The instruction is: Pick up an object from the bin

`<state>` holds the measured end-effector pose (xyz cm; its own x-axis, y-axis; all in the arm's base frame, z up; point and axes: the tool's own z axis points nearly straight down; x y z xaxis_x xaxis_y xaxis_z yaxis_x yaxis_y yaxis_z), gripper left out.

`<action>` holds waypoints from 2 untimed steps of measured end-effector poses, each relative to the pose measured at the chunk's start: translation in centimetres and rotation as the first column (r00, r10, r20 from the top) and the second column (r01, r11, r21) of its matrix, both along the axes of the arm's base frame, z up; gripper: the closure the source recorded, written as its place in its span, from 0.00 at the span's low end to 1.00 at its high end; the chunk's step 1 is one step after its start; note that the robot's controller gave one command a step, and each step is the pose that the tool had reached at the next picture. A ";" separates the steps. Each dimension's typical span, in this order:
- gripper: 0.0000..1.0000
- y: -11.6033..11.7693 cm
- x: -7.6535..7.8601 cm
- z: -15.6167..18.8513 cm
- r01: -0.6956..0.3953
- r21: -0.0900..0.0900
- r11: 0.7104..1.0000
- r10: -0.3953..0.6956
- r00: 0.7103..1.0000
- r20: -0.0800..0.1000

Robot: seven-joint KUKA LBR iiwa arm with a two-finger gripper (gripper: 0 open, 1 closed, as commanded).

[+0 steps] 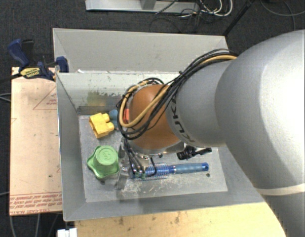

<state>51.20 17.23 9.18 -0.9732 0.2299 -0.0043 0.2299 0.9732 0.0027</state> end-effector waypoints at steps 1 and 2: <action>0.00 5.1 3.2 -2.2 -0.113 0.001 0.994 0.113 0.994 -0.001; 1.00 4.2 3.5 -1.9 -0.104 -0.013 0.995 0.104 0.995 -0.001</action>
Offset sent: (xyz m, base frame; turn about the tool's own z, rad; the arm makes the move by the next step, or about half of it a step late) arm 0.0310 0.0493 -0.0218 -0.1114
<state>54.73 21.39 7.26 -0.9918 0.1274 -0.0061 0.1274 0.9918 -0.0098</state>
